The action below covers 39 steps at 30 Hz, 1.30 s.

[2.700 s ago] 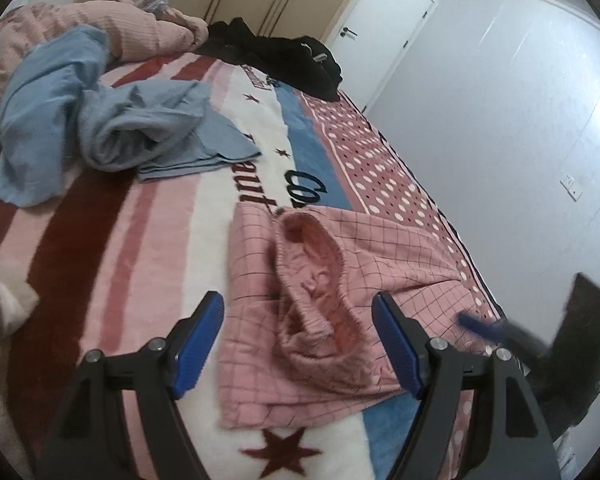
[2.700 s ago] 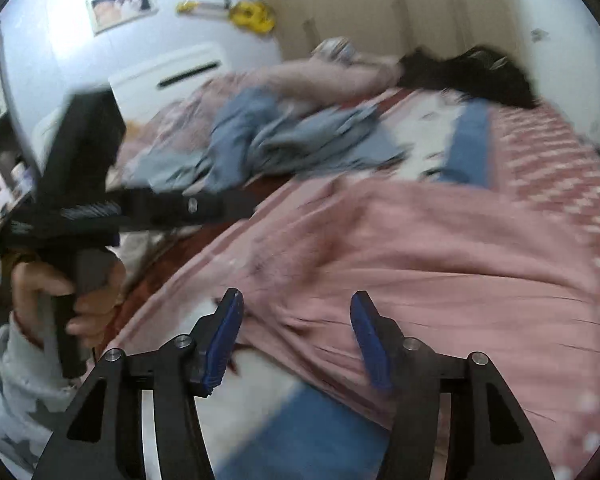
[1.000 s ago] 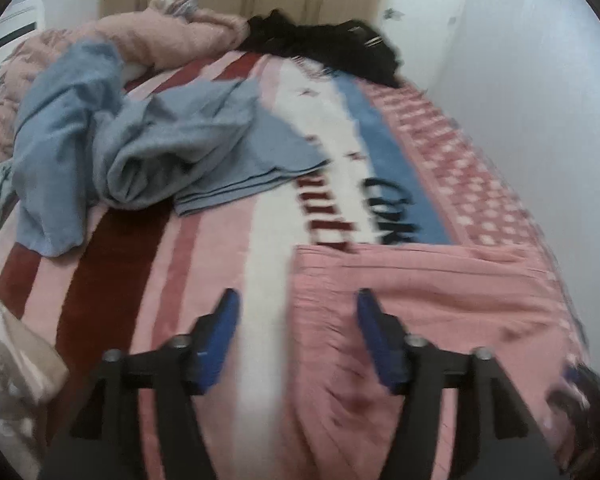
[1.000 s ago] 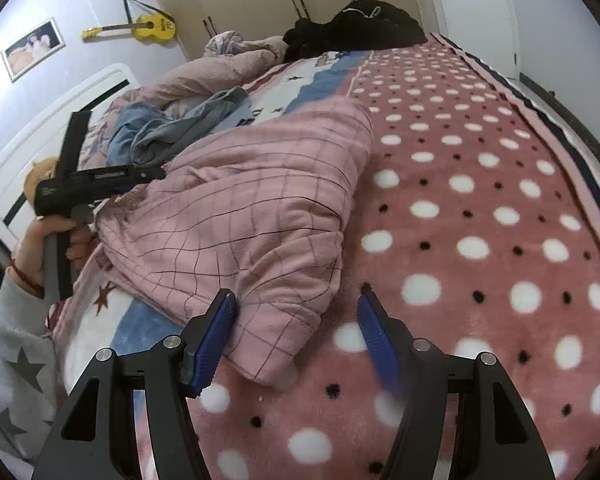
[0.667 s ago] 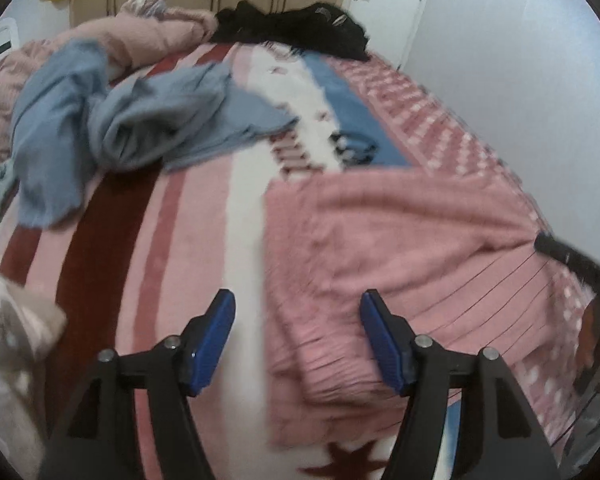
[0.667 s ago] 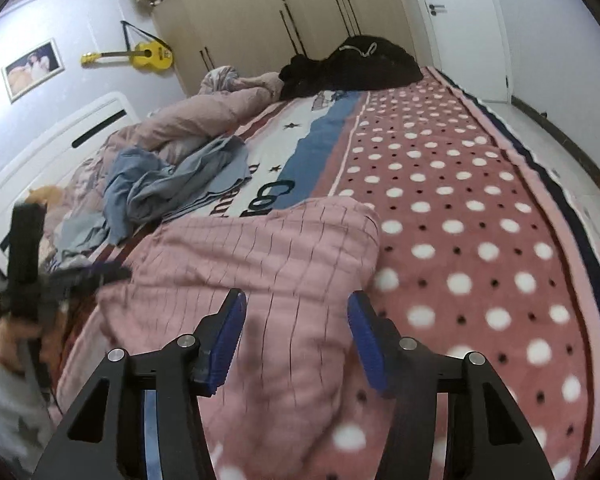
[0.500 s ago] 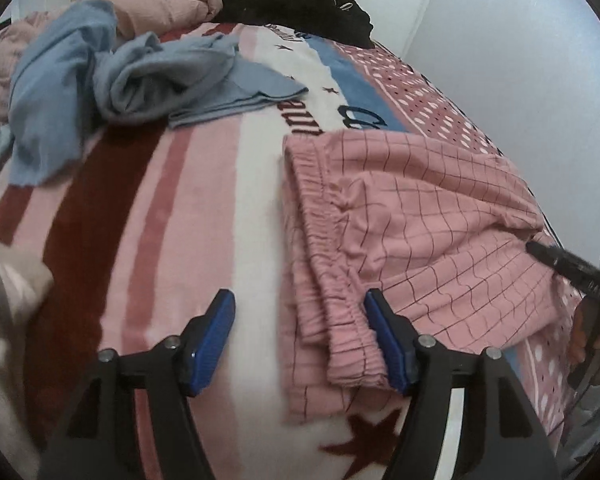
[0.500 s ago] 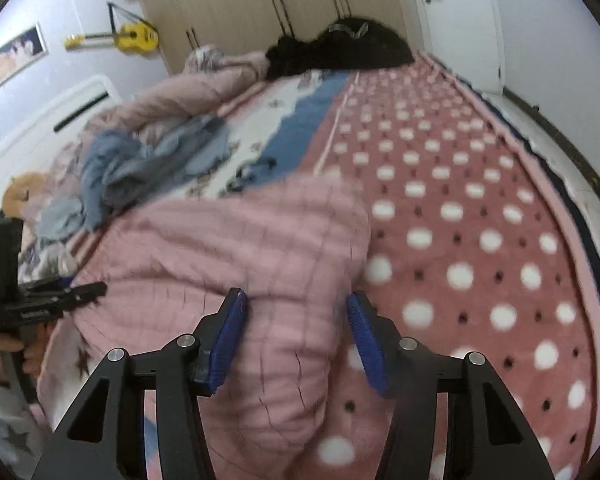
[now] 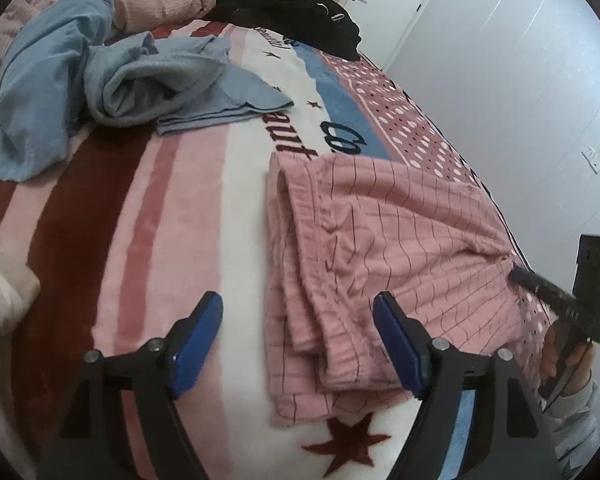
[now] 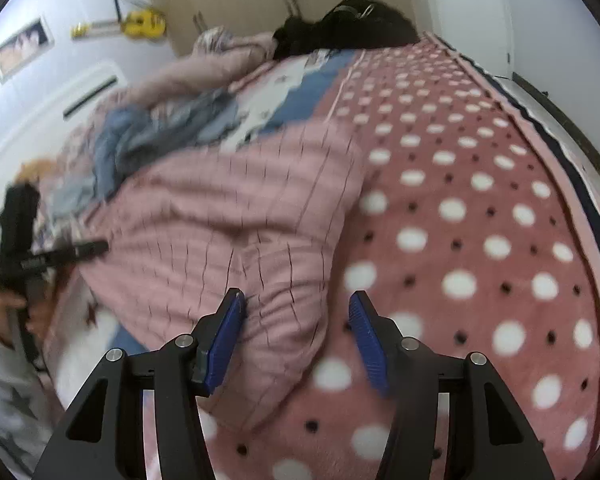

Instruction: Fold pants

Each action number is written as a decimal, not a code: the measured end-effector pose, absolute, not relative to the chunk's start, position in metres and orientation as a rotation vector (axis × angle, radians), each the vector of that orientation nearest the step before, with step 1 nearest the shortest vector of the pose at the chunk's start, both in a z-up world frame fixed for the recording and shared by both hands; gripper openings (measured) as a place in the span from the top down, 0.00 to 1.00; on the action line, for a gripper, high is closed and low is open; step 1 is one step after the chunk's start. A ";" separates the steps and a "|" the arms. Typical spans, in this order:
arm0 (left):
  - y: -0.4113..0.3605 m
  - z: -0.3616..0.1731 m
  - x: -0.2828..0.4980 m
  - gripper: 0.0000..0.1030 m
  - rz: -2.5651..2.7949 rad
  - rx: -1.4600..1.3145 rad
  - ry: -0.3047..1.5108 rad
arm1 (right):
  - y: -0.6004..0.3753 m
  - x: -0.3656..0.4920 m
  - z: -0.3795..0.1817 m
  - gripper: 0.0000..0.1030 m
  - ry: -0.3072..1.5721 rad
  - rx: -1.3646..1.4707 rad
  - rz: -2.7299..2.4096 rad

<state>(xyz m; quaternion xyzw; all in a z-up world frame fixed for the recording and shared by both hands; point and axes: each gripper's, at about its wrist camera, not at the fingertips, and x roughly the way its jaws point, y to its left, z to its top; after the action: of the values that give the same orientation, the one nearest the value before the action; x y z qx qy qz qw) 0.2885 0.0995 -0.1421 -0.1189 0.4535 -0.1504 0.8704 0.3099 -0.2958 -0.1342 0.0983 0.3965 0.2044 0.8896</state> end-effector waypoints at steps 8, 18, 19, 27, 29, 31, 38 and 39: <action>0.092 -0.147 0.310 0.28 -0.256 -0.201 0.968 | -0.283 0.367 -0.131 0.45 0.859 0.150 0.408; 0.103 -0.162 0.319 0.26 -0.269 -0.216 0.973 | -0.297 0.406 -0.152 0.39 0.884 0.307 0.396; 0.105 -0.160 0.319 0.26 -0.279 -0.229 0.977 | -0.298 0.404 -0.152 0.39 0.885 0.314 0.403; 0.111 -0.169 0.339 0.26 -0.453 -0.442 1.044 | -0.301 0.387 -0.156 0.36 1.036 0.432 0.596; 0.108 -0.174 0.345 0.26 -0.479 -0.486 1.059 | -0.298 0.385 -0.158 0.36 1.041 0.423 0.620; 0.103 -0.176 0.349 0.28 -0.503 -0.523 1.078 | -0.298 0.384 -0.161 0.35 1.038 0.451 0.633; 0.081 -0.171 0.345 0.74 -0.479 -0.510 1.113 | -0.276 0.375 -0.165 0.58 1.025 0.432 0.644; 0.080 -0.167 0.342 0.77 -0.482 -0.503 1.104 | -0.275 0.373 -0.162 0.66 1.019 0.427 0.637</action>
<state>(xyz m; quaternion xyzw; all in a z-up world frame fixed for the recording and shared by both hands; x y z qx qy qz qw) 0.3420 0.0803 -0.1669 -0.2339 0.5136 -0.2243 0.7945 0.3730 -0.2747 -0.1622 0.1995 0.4757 0.2973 0.8035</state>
